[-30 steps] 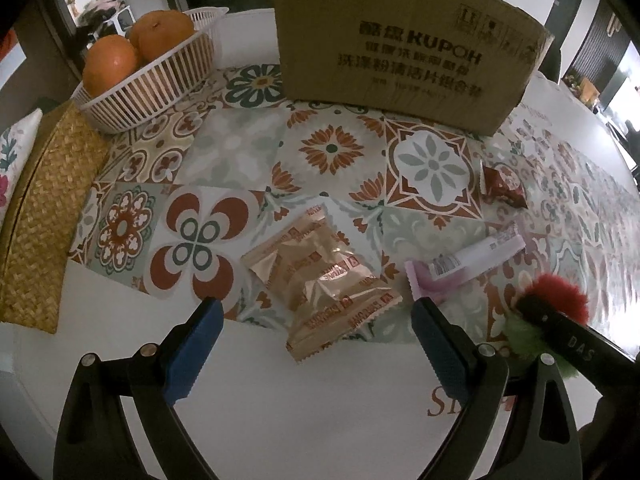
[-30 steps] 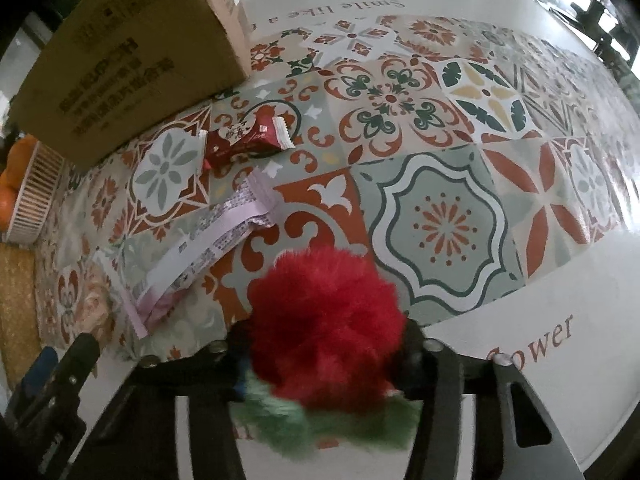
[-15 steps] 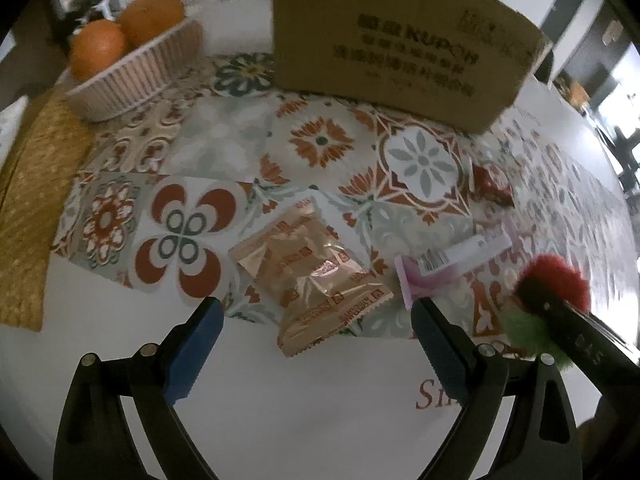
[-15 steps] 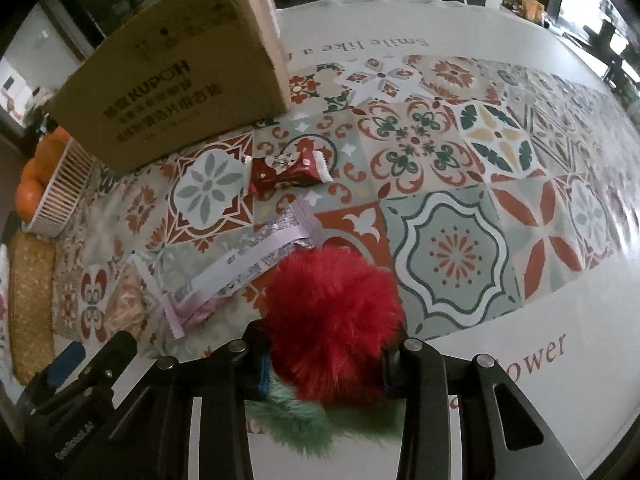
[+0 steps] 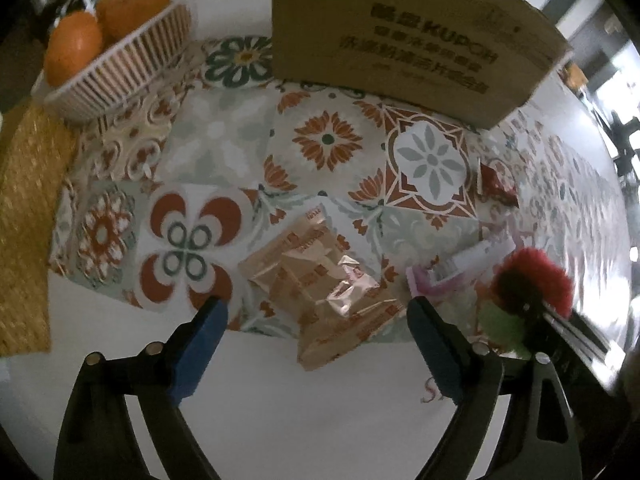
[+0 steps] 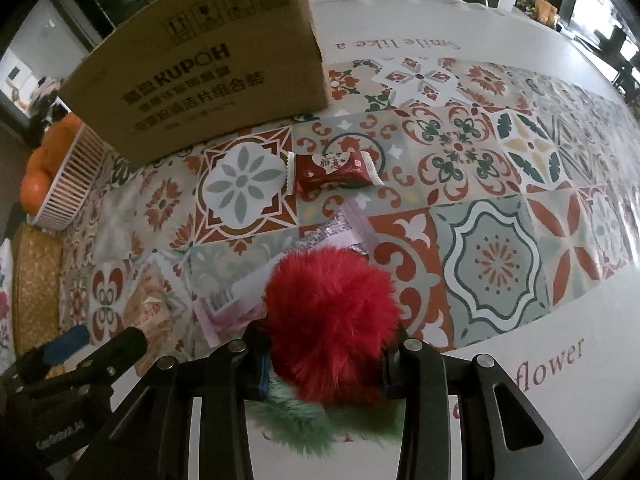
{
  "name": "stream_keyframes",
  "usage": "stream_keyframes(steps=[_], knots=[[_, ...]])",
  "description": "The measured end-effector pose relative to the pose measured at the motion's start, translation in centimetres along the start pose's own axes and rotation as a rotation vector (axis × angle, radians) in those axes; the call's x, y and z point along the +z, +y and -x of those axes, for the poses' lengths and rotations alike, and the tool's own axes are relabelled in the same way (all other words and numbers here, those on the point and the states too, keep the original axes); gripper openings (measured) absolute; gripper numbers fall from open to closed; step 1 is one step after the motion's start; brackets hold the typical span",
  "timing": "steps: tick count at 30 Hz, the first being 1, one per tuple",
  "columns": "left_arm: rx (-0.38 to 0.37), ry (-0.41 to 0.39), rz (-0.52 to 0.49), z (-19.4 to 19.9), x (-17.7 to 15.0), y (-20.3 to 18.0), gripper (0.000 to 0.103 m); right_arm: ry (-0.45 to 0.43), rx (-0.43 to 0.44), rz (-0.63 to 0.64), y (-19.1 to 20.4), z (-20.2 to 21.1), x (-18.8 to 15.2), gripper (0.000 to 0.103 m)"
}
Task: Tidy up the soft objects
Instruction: 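Close left gripper on the wrapped biscuit pack while right gripper holds the pompom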
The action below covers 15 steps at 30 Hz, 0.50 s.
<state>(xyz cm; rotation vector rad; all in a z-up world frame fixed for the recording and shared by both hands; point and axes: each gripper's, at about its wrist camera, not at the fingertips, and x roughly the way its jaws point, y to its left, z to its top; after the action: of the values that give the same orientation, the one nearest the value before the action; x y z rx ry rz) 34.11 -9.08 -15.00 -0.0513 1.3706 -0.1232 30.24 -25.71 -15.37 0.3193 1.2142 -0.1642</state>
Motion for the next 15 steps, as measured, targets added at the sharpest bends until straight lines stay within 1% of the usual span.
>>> stream_keyframes(steps=[2,3,5,7,9,11,14,15], knots=[[-0.003,0.005,0.048,-0.6,0.1,-0.1,0.089,0.001,0.001,0.006,0.0,-0.1,0.1,0.038],[-0.002,0.007,0.067,-0.8,0.2,-0.1,0.085,-0.001,0.000,0.007,-0.1,-0.1,0.2,0.038],[0.003,0.012,0.110,-1.4,0.3,-0.2,0.083,-0.001,-0.004,0.003,-0.3,-0.3,0.4,0.038],[0.025,0.011,0.147,-1.9,0.5,-0.3,0.079,0.000,-0.011,-0.006,-0.6,-0.5,0.6,0.038],[0.048,0.002,0.185,-2.4,0.5,-0.3,0.078,0.007,-0.012,-0.014,-0.9,-0.8,0.8,0.038],[0.074,0.018,0.198,-3.1,0.6,-0.4,0.076,0.012,-0.010,-0.014,-1.0,-1.2,0.9,0.038],[0.067,0.049,0.207,-4.4,0.6,-0.8,0.072,0.021,-0.014,-0.020,-1.1,-1.7,0.9,0.038],[0.096,0.033,0.184,-4.4,0.5,-1.1,0.068,0.024,-0.013,-0.023,-1.2,-1.8,0.9,0.038]])
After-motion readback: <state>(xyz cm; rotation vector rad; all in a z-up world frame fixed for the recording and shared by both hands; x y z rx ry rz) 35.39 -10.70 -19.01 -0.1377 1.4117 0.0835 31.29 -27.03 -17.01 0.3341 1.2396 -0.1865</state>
